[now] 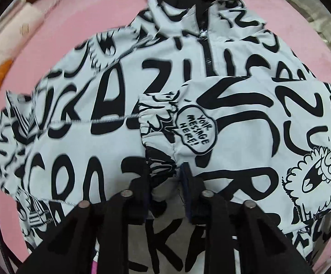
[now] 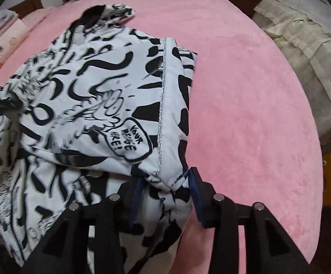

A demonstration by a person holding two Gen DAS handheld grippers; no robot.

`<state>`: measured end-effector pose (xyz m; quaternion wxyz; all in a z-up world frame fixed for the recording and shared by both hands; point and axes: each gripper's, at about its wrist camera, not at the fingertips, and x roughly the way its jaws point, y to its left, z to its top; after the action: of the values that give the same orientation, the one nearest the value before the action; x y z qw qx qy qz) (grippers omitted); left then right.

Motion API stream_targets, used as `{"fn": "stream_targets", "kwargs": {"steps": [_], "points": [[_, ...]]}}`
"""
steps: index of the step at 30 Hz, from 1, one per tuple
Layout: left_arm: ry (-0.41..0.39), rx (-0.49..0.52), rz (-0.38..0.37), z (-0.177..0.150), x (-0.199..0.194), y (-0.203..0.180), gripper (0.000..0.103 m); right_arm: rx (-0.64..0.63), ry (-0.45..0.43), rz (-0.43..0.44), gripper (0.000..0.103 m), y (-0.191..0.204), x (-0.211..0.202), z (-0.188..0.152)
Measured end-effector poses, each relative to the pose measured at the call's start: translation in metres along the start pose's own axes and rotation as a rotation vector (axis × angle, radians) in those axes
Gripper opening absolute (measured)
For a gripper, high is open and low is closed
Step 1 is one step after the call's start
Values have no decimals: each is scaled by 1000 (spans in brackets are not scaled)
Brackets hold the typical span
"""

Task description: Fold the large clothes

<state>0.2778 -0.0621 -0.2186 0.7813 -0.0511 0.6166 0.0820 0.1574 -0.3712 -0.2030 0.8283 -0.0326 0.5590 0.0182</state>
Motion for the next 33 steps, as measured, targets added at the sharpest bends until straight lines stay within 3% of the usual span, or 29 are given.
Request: {"fn": "stream_targets", "kwargs": {"steps": [2,4,7,9,12,16,17,18,19,20,21,24,27,33], "points": [[2,-12,-47,4,-5,8,38,23,5,89,40,-8,-12,2],[-10,-18,-97,10,-13,14,59,52,-14,188,40,-16,-30,5],[-53,-34,-141,21,-21,24,63,109,-58,263,40,-32,-53,23],[-48,-43,-135,31,-14,30,63,138,-65,231,40,-38,-52,41],[29,-72,-123,42,16,38,64,180,-68,157,40,-48,-34,73],[98,-139,-192,50,39,41,64,227,-46,107,40,-68,8,110],[97,-141,-211,50,37,40,60,238,-32,98,40,-73,22,120],[93,-140,-237,51,35,38,36,244,-26,95,40,-76,31,126],[92,-132,-230,51,31,35,22,246,-19,93,40,-80,37,128],[88,-110,-205,52,26,30,19,243,-11,89,40,-82,46,133],[61,-92,-191,52,17,27,7,227,-3,81,40,-80,55,137],[-47,-102,-203,45,-17,29,6,176,44,82,40,-68,76,139],[-107,-141,-192,31,-37,44,6,214,20,127,40,-68,77,139],[-67,-145,-109,16,-28,59,6,212,-22,118,40,-59,77,146]]}}
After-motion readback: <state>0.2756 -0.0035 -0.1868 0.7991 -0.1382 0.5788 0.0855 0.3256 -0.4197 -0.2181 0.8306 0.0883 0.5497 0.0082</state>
